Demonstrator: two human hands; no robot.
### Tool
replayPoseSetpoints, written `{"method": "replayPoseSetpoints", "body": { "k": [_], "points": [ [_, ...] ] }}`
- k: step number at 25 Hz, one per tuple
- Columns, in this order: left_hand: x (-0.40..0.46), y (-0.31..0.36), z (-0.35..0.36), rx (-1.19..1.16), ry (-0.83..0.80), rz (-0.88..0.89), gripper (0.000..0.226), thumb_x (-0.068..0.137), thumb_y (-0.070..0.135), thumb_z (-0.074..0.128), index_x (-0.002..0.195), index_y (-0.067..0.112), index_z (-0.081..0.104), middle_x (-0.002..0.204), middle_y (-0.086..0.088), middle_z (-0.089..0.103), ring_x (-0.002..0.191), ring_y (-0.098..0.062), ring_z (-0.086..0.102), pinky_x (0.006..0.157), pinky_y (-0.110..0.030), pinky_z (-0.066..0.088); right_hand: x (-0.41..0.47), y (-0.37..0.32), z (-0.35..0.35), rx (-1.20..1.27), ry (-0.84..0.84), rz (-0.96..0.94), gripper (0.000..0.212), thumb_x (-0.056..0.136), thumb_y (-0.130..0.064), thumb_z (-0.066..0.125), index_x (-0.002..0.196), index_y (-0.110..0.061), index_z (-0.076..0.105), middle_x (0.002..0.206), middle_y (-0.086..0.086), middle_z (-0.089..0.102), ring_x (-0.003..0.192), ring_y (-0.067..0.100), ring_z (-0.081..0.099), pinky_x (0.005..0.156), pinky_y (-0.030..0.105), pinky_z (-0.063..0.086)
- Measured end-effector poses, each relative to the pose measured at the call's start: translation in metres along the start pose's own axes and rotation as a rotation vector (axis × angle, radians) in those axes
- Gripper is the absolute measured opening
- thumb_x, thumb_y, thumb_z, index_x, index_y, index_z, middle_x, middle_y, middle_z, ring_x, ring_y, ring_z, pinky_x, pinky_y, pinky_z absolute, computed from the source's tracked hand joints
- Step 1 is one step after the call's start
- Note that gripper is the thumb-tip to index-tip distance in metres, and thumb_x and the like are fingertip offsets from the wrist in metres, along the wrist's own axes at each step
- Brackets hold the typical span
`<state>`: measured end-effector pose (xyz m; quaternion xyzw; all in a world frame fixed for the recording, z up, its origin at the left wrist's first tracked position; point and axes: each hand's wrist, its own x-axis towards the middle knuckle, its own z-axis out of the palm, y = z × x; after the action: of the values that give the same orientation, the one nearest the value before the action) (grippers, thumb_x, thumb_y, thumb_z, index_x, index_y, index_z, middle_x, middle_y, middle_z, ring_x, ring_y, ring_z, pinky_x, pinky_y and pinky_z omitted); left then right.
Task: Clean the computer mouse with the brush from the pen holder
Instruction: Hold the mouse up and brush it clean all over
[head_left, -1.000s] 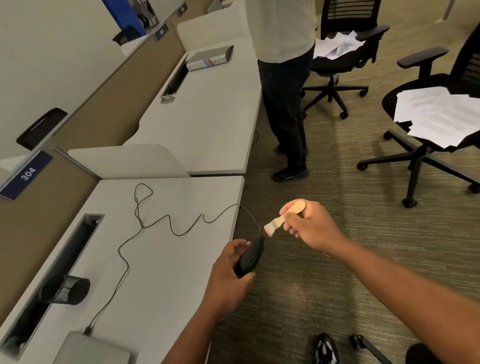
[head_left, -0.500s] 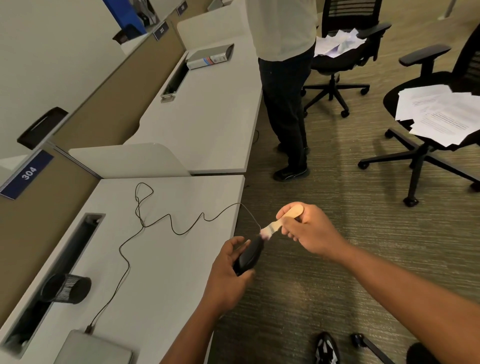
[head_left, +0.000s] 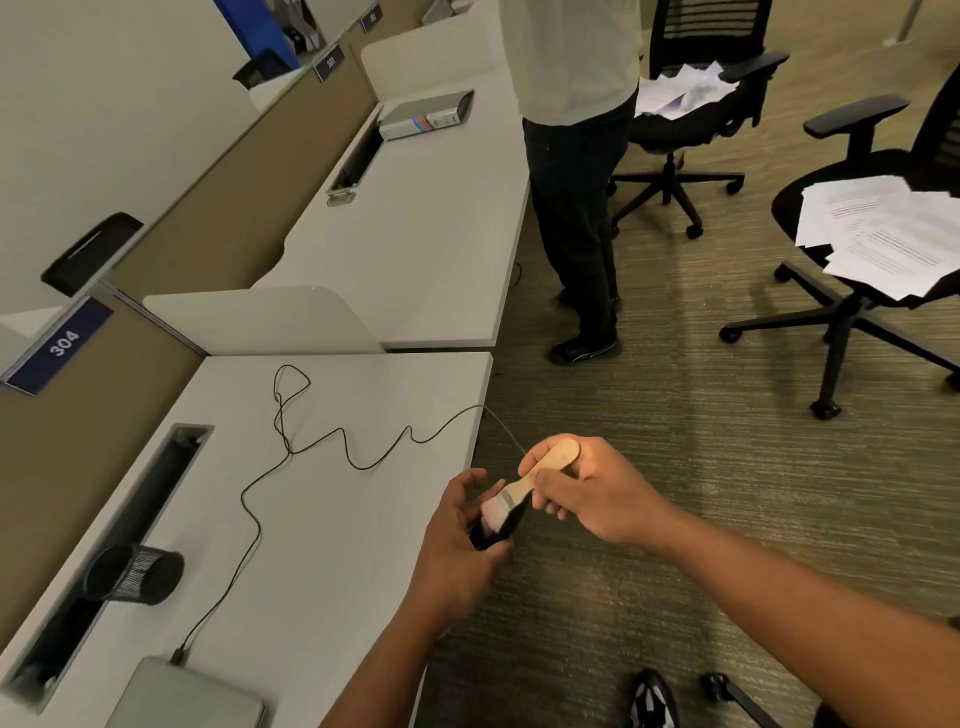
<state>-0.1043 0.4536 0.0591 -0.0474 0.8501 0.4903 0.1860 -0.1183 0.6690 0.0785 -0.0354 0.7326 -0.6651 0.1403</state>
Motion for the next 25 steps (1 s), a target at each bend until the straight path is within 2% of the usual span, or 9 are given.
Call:
{"method": "replayPoseSetpoints", "body": {
  "k": [4,6,8,10,12,14,16,19,25],
  "points": [
    [-0.004,-0.002,0.000,0.020,-0.022,-0.016,0.086,0.082,0.007,0.089,0.127,0.061,0.040,0.119,0.042,0.054,0.119,-0.005,0.059,0.107,-0.033,0.053,0.006,-0.001,-0.019,-0.091,0.110,0.009,0.015,0.096,-0.013,0.062,0.095,-0.023,0.073,0.076,0.002,0.077,0.066,0.011,0.068,0.065,0.037,0.058],
    [-0.006,-0.003,0.000,0.017,-0.033,-0.016,0.085,0.083,0.008,0.088,0.128,0.061,0.040,0.119,0.043,0.054,0.114,-0.004,0.061,0.104,-0.029,0.055,0.009,0.001,-0.026,-0.150,0.155,0.018,0.016,0.096,-0.013,0.061,0.094,-0.023,0.072,0.075,0.004,0.077,0.065,0.018,0.068,0.065,0.046,0.059],
    [-0.007,-0.002,0.000,-0.005,-0.038,-0.009,0.086,0.082,0.008,0.088,0.128,0.063,0.040,0.119,0.042,0.055,0.109,-0.003,0.066,0.093,-0.022,0.060,0.011,0.006,-0.030,-0.240,0.187,0.017,0.017,0.096,-0.012,0.059,0.093,-0.024,0.071,0.075,0.007,0.076,0.065,0.028,0.068,0.063,0.053,0.056],
    [-0.007,-0.002,-0.001,-0.058,-0.044,-0.012,0.086,0.083,0.010,0.088,0.130,0.064,0.041,0.123,0.035,0.057,0.110,-0.009,0.068,0.084,-0.019,0.062,0.009,0.013,-0.032,-0.247,0.241,0.029,0.017,0.097,-0.012,0.060,0.093,-0.025,0.071,0.076,0.006,0.076,0.066,0.029,0.068,0.063,0.055,0.056],
    [-0.008,-0.004,-0.004,-0.161,-0.037,-0.048,0.083,0.086,0.012,0.086,0.133,0.064,0.043,0.129,0.024,0.060,0.115,-0.018,0.069,0.083,-0.024,0.064,0.006,0.020,-0.031,-0.152,0.292,0.063,0.016,0.097,-0.012,0.061,0.095,-0.024,0.071,0.077,0.006,0.076,0.067,0.022,0.068,0.065,0.051,0.059],
    [-0.009,-0.004,-0.005,-0.341,-0.041,-0.101,0.075,0.091,0.010,0.082,0.137,0.059,0.048,0.136,0.010,0.060,0.119,-0.026,0.067,0.081,-0.031,0.065,0.002,0.026,-0.029,-0.059,0.310,0.097,0.016,0.097,-0.012,0.062,0.096,-0.024,0.073,0.077,0.004,0.077,0.068,0.014,0.069,0.065,0.039,0.060],
    [-0.007,-0.004,-0.005,-0.584,-0.061,-0.173,0.068,0.093,0.003,0.075,0.141,0.047,0.055,0.142,-0.004,0.056,0.123,-0.034,0.065,0.081,-0.038,0.065,-0.001,0.029,-0.027,0.041,0.305,0.116,0.015,0.097,-0.012,0.063,0.098,-0.023,0.073,0.078,0.003,0.077,0.070,0.012,0.069,0.065,0.029,0.059],
    [-0.003,0.004,-0.007,-0.907,-0.084,-0.293,0.065,0.084,-0.002,0.073,0.141,0.026,0.062,0.147,-0.018,0.050,0.128,-0.049,0.060,0.078,-0.046,0.065,-0.003,0.028,-0.026,0.134,0.277,0.114,0.014,0.097,-0.011,0.063,0.100,-0.020,0.074,0.079,0.005,0.078,0.071,0.013,0.069,0.066,0.028,0.058],
    [-0.006,0.023,-0.007,-1.096,0.019,-0.460,0.056,0.085,0.012,0.073,0.139,0.012,0.058,0.139,-0.025,0.056,0.117,-0.043,0.064,0.065,-0.044,0.067,-0.008,0.023,-0.025,0.284,0.181,0.077,0.015,0.094,-0.006,0.068,0.102,-0.017,0.075,0.085,0.010,0.077,0.074,0.015,0.068,0.065,0.026,0.057]
  ]
}}
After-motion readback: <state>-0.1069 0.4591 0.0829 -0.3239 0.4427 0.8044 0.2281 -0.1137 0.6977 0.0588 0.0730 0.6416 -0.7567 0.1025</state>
